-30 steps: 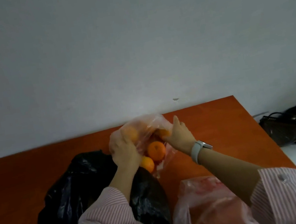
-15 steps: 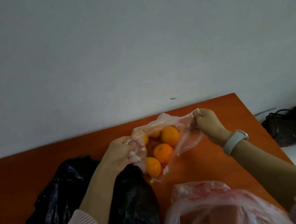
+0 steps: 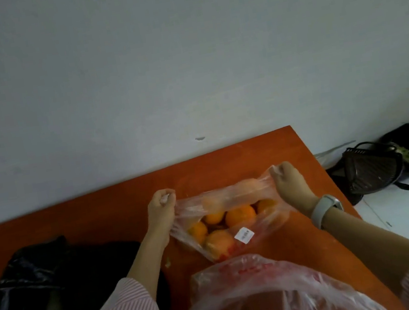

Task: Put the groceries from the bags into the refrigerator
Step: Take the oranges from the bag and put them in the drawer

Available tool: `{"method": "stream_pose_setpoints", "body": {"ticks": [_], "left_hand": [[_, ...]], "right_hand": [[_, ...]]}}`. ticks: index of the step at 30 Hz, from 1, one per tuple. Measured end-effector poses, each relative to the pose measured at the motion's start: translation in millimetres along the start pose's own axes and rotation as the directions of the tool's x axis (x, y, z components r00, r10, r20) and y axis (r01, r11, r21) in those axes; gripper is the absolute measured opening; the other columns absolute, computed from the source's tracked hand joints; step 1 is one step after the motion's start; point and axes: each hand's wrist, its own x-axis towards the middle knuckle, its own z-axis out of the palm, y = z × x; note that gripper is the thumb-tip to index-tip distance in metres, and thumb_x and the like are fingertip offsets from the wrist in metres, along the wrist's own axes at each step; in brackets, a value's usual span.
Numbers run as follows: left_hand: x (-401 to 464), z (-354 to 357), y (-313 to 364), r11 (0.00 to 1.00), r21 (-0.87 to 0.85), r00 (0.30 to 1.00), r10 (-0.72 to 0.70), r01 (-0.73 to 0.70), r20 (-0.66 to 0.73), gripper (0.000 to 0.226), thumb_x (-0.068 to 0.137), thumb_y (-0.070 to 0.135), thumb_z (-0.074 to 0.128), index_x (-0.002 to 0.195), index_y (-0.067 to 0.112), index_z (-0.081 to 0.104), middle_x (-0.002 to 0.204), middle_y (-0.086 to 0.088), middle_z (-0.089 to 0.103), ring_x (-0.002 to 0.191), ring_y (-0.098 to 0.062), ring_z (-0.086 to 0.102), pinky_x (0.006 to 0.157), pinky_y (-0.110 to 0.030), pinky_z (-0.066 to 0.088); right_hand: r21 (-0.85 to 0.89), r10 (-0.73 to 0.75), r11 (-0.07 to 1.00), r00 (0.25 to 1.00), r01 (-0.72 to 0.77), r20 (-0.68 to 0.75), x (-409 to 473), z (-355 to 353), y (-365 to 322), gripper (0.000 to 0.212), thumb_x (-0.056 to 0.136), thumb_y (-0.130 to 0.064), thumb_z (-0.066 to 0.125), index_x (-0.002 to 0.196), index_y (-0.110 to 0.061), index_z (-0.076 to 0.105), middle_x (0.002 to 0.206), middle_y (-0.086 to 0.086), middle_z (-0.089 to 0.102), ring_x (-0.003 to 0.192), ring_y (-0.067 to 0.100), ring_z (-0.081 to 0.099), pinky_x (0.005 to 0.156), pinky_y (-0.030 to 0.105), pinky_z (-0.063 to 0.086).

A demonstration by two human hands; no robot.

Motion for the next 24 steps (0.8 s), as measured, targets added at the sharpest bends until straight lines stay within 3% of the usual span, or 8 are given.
{"method": "stream_pose_setpoints", "body": {"ticks": [3,6,8,10,14,17,20,24], "left_hand": [[-9.4,13.1,-24.0,0.898,0.39,0.959,0.262,-0.203,-0.106,0.022,0.097,0.025,0.041,0.111,0.015,0.054,0.114,-0.005,0.058,0.105,-0.024,0.056,0.076,-0.028,0.038],[-17.4,17.4,-43.5,0.763,0.579,0.936,0.352,-0.286,-0.001,0.041,0.093,0.045,0.042,0.125,0.022,0.047,0.121,-0.008,0.049,0.104,-0.023,0.054,0.08,-0.035,0.046],[-21.8,17.4,-51.7,0.607,0.706,0.886,0.46,-0.365,0.063,0.044,0.089,0.044,0.048,0.128,0.023,0.045,0.128,-0.012,0.043,0.115,-0.028,0.045,0.09,-0.044,0.04],[-28.3,15.0,-54.5,0.423,0.768,0.746,0.658,-0.481,0.104,0.04,0.086,0.036,0.054,0.122,0.021,0.049,0.129,-0.013,0.042,0.12,-0.032,0.038,0.096,-0.049,0.032],[-45.8,10.2,-57.0,0.026,0.735,0.309,0.917,-0.678,0.253,0.013,0.089,0.017,0.052,0.101,0.018,0.058,0.102,-0.003,0.063,0.102,-0.02,0.047,0.084,-0.042,0.035],[-49.2,8.8,-55.4,-0.091,0.694,0.244,0.897,-0.714,0.37,0.022,0.092,0.016,0.047,0.092,0.019,0.069,0.09,0.005,0.07,0.094,-0.015,0.048,0.082,-0.035,0.03],[-41.2,9.7,-60.0,-0.121,0.697,0.299,0.842,-0.707,0.45,0.026,0.087,0.015,0.047,0.085,0.019,0.073,0.095,0.002,0.07,0.097,-0.018,0.046,0.081,-0.039,0.031],[-37.5,11.2,-57.3,-0.075,0.641,0.287,0.85,-0.764,0.442,0.022,0.084,0.015,0.051,0.081,0.017,0.072,0.106,-0.005,0.068,0.108,-0.022,0.047,0.091,-0.047,0.032]], "right_hand": [[-0.196,-0.189,0.962,0.982,0.19,0.023,-10.9,11.8,25.1,0.017,0.097,-0.027,0.037,0.091,-0.011,0.039,0.066,-0.001,0.049,0.052,0.024,0.05,0.046,0.031,0.038],[-0.378,-0.265,0.875,0.953,0.301,0.146,-21.4,17.8,43.5,0.032,0.095,-0.037,0.04,0.115,-0.012,0.04,0.095,0.001,0.049,0.06,0.025,0.056,0.047,0.028,0.04],[-0.475,-0.449,0.747,0.88,0.465,0.155,-24.4,18.5,46.5,0.039,0.092,-0.038,0.04,0.125,-0.017,0.037,0.108,0.009,0.047,0.07,0.024,0.057,0.051,0.028,0.047],[-0.561,-0.692,0.529,0.706,0.637,0.15,-23.5,18.7,47.9,0.038,0.085,-0.032,0.04,0.121,-0.018,0.04,0.114,0.014,0.043,0.089,0.029,0.055,0.071,0.041,0.048],[-0.514,-0.899,0.152,0.334,0.844,0.283,-20.6,16.4,47.2,0.024,0.089,-0.02,0.044,0.11,-0.021,0.054,0.116,0.002,0.051,0.112,0.023,0.046,0.096,0.052,0.027],[-0.436,-0.895,-0.012,0.185,0.9,0.406,-18.6,16.4,39.2,0.038,0.098,-0.016,0.032,0.097,-0.019,0.07,0.106,-0.003,0.069,0.109,0.02,0.055,0.094,0.047,0.029],[-0.435,-0.849,-0.065,0.18,0.898,0.497,-13.5,18.7,37.6,0.042,0.097,-0.014,0.031,0.096,-0.021,0.072,0.102,-0.003,0.07,0.103,0.019,0.06,0.087,0.039,0.033],[-0.513,-0.722,0.006,0.359,0.858,0.591,-7.8,23.9,40.1,0.039,0.081,-0.027,0.055,0.12,-0.025,0.057,0.126,-0.001,0.06,0.121,0.021,0.041,0.089,0.047,0.039]]}}
